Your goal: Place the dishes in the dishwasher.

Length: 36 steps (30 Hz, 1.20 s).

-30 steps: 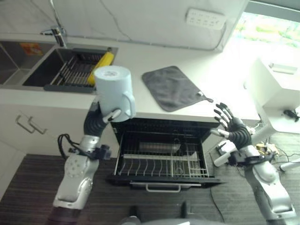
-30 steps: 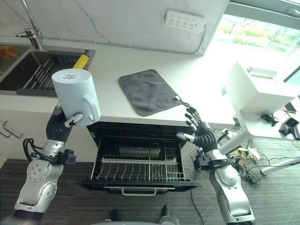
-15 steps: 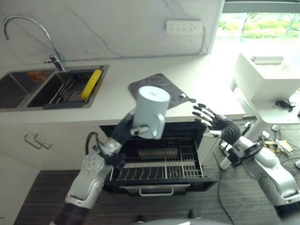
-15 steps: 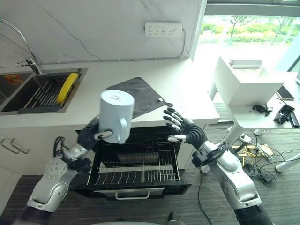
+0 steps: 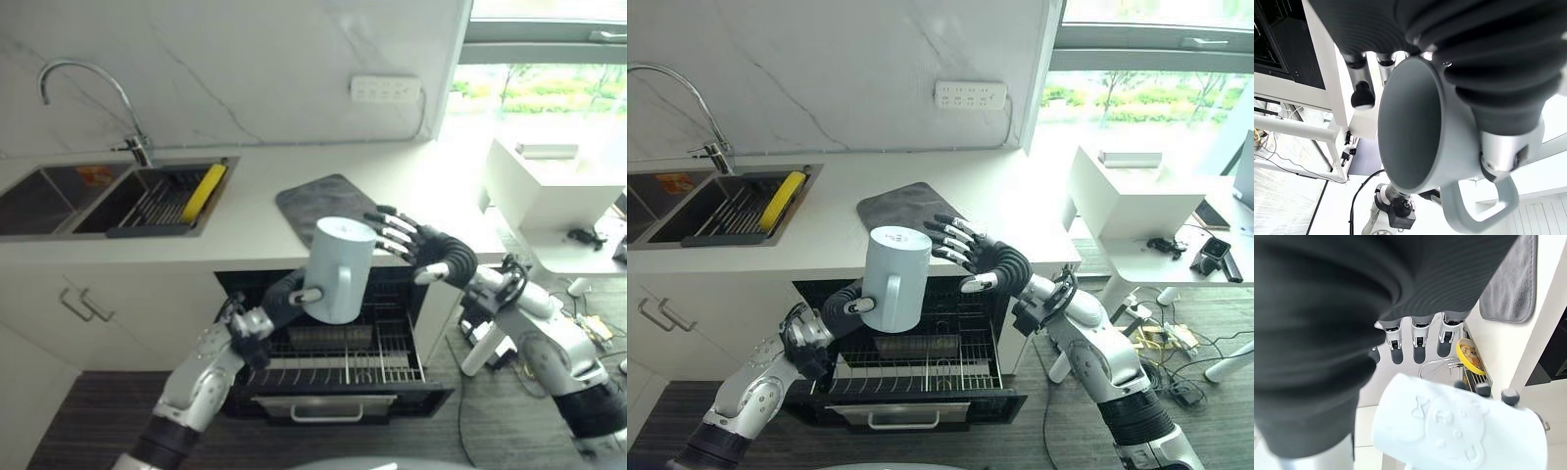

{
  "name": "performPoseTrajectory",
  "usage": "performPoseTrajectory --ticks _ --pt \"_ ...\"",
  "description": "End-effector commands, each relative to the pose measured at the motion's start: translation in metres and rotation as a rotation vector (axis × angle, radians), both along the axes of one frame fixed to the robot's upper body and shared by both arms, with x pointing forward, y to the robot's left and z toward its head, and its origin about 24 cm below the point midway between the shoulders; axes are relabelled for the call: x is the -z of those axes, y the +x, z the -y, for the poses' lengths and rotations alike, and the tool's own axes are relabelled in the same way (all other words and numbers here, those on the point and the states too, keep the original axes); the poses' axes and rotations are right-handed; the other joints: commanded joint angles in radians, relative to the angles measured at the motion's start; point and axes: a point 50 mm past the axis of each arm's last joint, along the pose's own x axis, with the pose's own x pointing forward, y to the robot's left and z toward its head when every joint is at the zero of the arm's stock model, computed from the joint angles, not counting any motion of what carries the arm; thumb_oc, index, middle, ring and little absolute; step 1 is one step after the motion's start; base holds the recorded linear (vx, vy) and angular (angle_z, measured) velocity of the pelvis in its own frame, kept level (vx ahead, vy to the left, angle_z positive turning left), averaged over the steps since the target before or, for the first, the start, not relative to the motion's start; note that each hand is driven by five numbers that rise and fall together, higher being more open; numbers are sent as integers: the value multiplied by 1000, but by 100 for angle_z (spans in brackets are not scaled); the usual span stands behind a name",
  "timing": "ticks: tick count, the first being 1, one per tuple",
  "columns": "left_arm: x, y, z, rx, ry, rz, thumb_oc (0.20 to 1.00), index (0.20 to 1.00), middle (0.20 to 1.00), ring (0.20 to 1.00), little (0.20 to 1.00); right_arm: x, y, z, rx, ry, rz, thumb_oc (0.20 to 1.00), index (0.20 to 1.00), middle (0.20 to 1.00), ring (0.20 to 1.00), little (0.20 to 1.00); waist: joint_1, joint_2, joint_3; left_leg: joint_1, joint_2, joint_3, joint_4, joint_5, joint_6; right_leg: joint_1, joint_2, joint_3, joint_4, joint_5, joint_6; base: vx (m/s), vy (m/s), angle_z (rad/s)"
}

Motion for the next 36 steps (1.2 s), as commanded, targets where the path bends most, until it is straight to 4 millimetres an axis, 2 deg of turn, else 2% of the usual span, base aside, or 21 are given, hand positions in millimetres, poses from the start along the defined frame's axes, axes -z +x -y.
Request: performPoseTrajectory --ticks 1,13,18,23,29,36 --pt "-25 17 2 43 -59 114 200 200 200 200 200 -27 6 -8 -100 175 42 1000 1000 1000 1000 1000 13 -17 -3 3 -7 -47 9 -83 10 46 -34 -35 8 -90 41 0 0 0" --pt "-28 14 3 60 -10 179 200 200 200 200 200 -3 2 -23 -93 310 -107 1000 1000 1000 1000 1000 14 -9 -4 9 -2 -42 9 -83 12 47 -34 -30 8 -89 42 -6 -2 3" --pt "-29 13 5 62 8 199 200 200 200 200 200 5 2 -25 -12 323 -116 1000 1000 1000 1000 1000 11 -6 -1 12 -1 -40 9 -82 14 48 -33 -29 8 -88 41 0 0 0" --pt "-29 11 8 61 19 205 200 200 200 200 200 4 -2 -32 -6 356 -119 1000 1000 1000 1000 1000 6 -3 2 13 -2 -39 9 -82 16 46 -31 -23 8 -89 39 0 0 0" --pt "-27 10 10 72 26 194 200 200 200 200 200 2 -5 -40 -22 282 -85 1000 1000 1000 1000 1000 6 -2 3 13 -2 -38 9 -81 16 48 -27 -22 8 -91 37 0 0 0" --pt "-24 8 12 90 36 175 200 200 200 200 200 -13 -10 -43 -35 195 44 1000 1000 1000 1000 1000 4 -6 4 15 -2 -34 9 -82 16 50 -30 -23 8 -91 39 23 -2 0"
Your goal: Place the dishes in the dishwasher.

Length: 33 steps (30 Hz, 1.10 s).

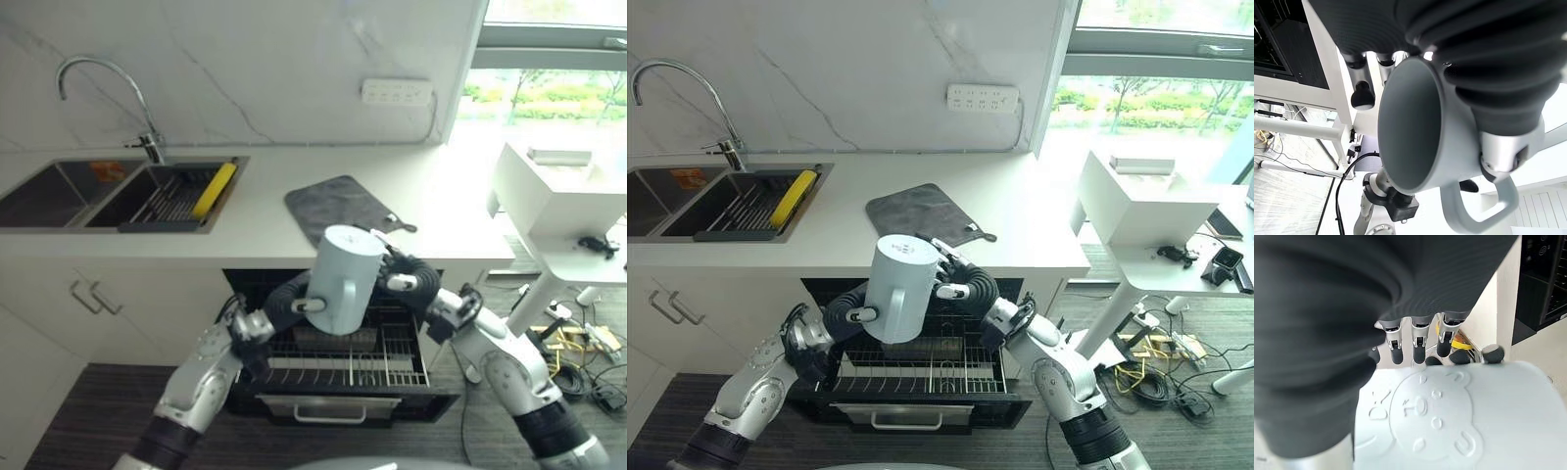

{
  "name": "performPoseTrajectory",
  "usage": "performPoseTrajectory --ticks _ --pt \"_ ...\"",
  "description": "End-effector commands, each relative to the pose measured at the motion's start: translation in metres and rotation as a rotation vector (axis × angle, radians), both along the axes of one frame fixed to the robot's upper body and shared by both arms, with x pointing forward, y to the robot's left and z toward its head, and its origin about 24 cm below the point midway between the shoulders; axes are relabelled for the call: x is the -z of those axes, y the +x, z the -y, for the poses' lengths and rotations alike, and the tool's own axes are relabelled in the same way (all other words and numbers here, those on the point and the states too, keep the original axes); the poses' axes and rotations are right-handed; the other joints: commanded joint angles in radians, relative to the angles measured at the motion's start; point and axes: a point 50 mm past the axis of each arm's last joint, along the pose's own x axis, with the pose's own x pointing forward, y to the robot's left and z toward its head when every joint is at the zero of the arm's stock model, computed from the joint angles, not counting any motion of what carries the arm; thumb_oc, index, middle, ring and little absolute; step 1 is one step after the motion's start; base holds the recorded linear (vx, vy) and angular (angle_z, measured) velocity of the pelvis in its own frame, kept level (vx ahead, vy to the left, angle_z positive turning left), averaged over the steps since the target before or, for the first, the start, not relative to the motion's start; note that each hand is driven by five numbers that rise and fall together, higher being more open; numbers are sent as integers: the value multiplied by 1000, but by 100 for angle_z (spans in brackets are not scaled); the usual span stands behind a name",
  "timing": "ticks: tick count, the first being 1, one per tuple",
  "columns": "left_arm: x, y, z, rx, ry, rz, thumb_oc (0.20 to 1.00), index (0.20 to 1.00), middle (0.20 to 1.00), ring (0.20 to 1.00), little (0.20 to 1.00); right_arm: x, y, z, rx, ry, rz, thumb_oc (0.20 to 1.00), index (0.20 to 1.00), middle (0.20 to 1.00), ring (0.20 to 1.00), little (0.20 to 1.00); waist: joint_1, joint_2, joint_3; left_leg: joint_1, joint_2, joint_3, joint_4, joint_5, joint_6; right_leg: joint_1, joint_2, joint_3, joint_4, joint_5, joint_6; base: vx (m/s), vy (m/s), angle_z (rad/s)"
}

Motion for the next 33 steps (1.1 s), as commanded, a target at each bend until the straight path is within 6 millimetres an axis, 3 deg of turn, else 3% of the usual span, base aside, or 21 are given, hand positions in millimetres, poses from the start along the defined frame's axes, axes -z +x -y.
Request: performPoseTrajectory --ticks 1,11,33 --pt "-27 11 10 53 -4 144 200 200 200 200 200 -43 2 -4 -14 43 234 1000 1000 1000 1000 1000 -7 -5 7 14 1 -18 9 -81 16 39 -21 -4 8 -86 36 0 0 0" --pt "-23 8 11 78 13 128 200 200 200 200 200 -56 -2 -7 -34 30 301 1000 1000 1000 1000 1000 -9 -9 8 22 1 -11 9 -85 18 44 -18 4 8 -88 34 6 -1 0" --pt "-25 4 24 165 69 161 200 200 200 200 200 -61 -6 -26 -106 46 316 1000 1000 1000 1000 1000 -8 -6 10 23 -3 -9 9 -85 21 42 -17 10 8 -86 36 4 0 -2"
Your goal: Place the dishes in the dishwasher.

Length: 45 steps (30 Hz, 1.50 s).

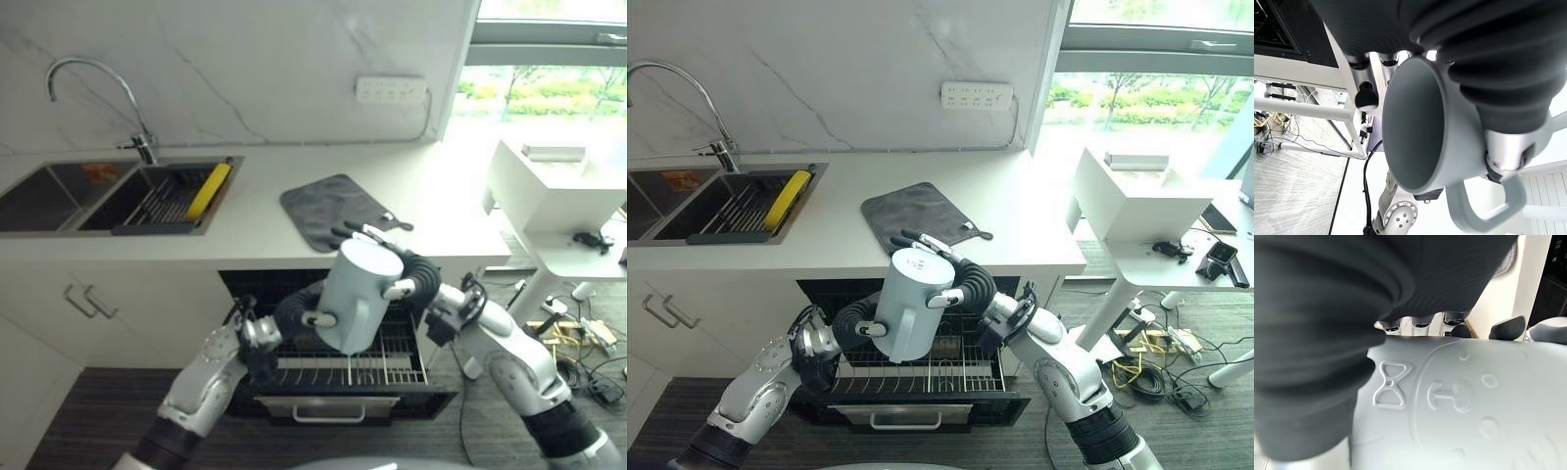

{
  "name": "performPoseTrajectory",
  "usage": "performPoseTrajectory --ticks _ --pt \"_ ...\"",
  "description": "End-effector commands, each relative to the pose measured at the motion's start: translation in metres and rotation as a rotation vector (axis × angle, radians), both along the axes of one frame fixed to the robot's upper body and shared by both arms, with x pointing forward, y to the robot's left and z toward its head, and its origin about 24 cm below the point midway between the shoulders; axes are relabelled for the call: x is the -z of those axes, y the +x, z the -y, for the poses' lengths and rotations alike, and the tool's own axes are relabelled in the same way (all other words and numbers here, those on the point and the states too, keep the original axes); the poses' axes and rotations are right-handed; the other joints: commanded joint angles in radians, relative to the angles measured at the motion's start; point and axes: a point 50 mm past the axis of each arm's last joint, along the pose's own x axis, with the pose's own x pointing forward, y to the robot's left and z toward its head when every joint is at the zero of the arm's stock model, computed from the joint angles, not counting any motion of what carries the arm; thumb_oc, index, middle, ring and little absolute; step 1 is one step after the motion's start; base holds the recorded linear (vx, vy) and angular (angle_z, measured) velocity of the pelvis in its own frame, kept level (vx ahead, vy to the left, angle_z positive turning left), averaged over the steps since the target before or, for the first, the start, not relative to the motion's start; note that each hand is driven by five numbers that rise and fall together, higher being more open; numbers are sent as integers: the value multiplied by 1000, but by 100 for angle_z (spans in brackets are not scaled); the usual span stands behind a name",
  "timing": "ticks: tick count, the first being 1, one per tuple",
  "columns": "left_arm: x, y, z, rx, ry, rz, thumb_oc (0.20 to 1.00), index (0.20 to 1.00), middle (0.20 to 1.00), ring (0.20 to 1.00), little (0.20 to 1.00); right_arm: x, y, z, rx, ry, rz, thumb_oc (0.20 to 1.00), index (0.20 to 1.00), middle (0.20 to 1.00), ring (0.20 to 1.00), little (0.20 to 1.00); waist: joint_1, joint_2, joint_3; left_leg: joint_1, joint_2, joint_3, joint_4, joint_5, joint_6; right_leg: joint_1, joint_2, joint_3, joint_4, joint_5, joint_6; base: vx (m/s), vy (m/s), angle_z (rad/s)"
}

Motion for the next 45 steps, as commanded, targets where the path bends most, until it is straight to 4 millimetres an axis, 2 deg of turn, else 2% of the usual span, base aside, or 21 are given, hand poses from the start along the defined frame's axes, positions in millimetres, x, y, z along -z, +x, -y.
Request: performPoseTrajectory --ticks 1,12,20,36,37,38,39,45 --pt "-27 12 11 60 12 150 200 200 200 200 200 -47 -1 -21 -87 93 220 1000 1000 1000 1000 1000 -9 -6 9 22 -1 -27 9 -83 19 52 -17 -11 8 -88 34 0 0 0" --pt "-31 15 5 32 13 175 200 200 200 200 200 -39 -4 -23 -136 41 188 1000 1000 1000 1000 1000 -8 -7 8 21 1 -26 9 -81 17 53 -17 -15 8 -88 33 0 0 0" --pt "-34 18 -3 10 23 186 200 200 200 200 200 -32 -6 -20 -239 -90 170 1000 1000 1000 1000 1000 -6 -13 10 22 4 -26 9 -77 13 54 -17 -20 8 -87 34 -8 -3 0" --pt "-32 18 -5 10 32 177 200 200 200 200 200 -36 -6 -19 -247 -85 199 1000 1000 1000 1000 1000 -6 -13 9 24 4 -24 9 -77 13 57 -15 -21 8 -88 32 0 0 0" --pt "-31 18 -4 10 31 177 200 200 200 200 200 -36 -6 -20 -247 -82 203 614 614 614 614 614 -6 -13 10 25 4 -24 9 -77 14 58 -15 -20 8 -88 32 0 0 0" --pt "-31 19 -4 11 31 176 200 200 200 200 200 -37 -6 -20 -247 -82 210 454 454 454 454 454 -6 -13 10 25 4 -25 9 -77 14 58 -15 -20 8 -89 32 0 0 0" --pt "-31 19 -4 11 31 176 200 200 200 200 200 -38 -5 -20 -244 -79 222 200 200 200 200 200 -5 -13 10 24 4 -25 9 -77 14 58 -15 -20 8 -89 32 0 0 0" --pt "-30 18 -3 16 30 173 200 200 200 200 200 -45 -6 -21 -237 -56 267 200 200 200 200 200 -3 -12 10 24 4 -25 9 -78 14 58 -15 -21 8 -90 32 0 0 0"
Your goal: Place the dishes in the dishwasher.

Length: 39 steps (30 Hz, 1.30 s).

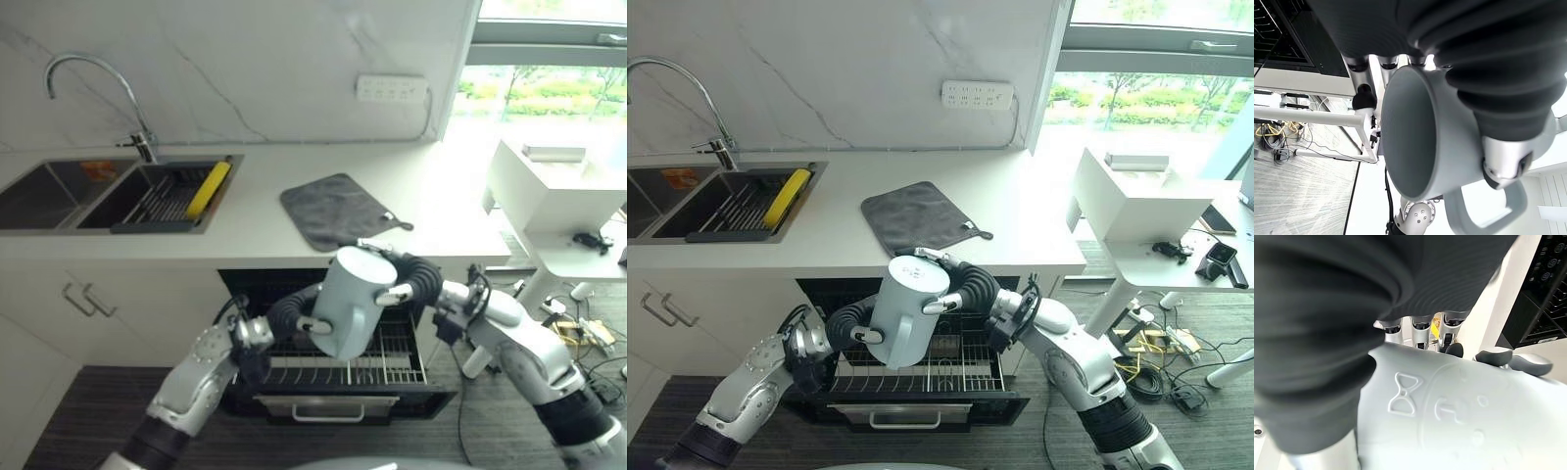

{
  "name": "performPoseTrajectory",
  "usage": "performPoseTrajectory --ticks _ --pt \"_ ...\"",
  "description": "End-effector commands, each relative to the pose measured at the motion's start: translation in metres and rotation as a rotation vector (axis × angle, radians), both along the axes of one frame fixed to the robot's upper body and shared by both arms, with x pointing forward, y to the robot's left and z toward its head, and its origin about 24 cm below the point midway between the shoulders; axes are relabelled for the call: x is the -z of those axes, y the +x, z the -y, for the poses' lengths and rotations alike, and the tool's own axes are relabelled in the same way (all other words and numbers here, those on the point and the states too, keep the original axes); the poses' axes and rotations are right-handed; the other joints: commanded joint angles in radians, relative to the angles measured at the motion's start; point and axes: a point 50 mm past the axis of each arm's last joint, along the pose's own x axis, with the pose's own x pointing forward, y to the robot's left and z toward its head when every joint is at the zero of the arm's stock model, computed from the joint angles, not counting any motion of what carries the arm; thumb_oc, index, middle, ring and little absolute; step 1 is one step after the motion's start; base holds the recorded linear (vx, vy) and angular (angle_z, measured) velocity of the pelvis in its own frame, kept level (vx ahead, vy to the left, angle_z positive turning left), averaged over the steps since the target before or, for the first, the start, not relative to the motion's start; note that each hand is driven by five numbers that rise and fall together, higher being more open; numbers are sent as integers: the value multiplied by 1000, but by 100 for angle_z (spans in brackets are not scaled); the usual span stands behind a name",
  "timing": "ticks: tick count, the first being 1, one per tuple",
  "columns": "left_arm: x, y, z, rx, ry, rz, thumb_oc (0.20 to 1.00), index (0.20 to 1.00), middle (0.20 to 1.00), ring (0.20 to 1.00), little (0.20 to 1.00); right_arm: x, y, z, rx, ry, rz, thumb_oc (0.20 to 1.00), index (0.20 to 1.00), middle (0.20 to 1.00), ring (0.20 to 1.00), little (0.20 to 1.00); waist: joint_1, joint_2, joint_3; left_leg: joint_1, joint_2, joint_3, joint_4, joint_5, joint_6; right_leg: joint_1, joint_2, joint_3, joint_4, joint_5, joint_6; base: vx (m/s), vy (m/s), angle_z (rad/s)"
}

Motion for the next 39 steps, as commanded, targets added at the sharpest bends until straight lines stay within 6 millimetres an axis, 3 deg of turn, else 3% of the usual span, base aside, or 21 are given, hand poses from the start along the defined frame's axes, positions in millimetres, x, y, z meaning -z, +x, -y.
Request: performPoseTrajectory --ticks 1,18,20,21,29,39 --pt "-31 18 8 25 -44 158 200 200 200 200 200 -44 -10 -28 -178 128 202 200 200 200 200 200 -5 -7 7 23 3 -26 9 -78 14 57 -16 -20 9 -90 31 0 0 0" --pt "-26 18 9 -2 -42 134 200 200 200 200 200 -51 -12 -23 -138 174 300 200 200 200 200 200 -8 -8 9 26 2 -21 9 -81 17 57 -15 -15 9 -91 32 0 0 0" --pt "-24 17 9 -10 -36 125 573 573 573 573 573 -50 -11 -20 -104 169 305 200 200 200 200 200 -9 -7 8 26 1 -21 9 -82 18 57 -15 -14 9 -91 32 0 0 0" --pt "-22 16 8 -16 -33 121 1000 1000 1000 1000 1000 -48 -10 -17 -79 159 306 200 200 200 200 200 -10 -7 9 27 1 -19 9 -82 18 57 -16 -15 9 -91 33 0 0 0" --pt "-21 16 -1 -73 -38 114 1000 1000 1000 1000 1000 -39 -6 -1 28 131 297 200 200 200 200 200 -11 -7 14 30 1 -16 9 -83 18 58 -17 -17 9 -90 34 0 0 0" --pt "-18 16 -26 -211 -47 99 1000 1000 1000 1000 1000 -31 0 25 194 82 305 200 200 200 200 200 -12 -5 16 30 4 -15 9 -81 16 57 -17 -21 9 -89 32 0 0 0"
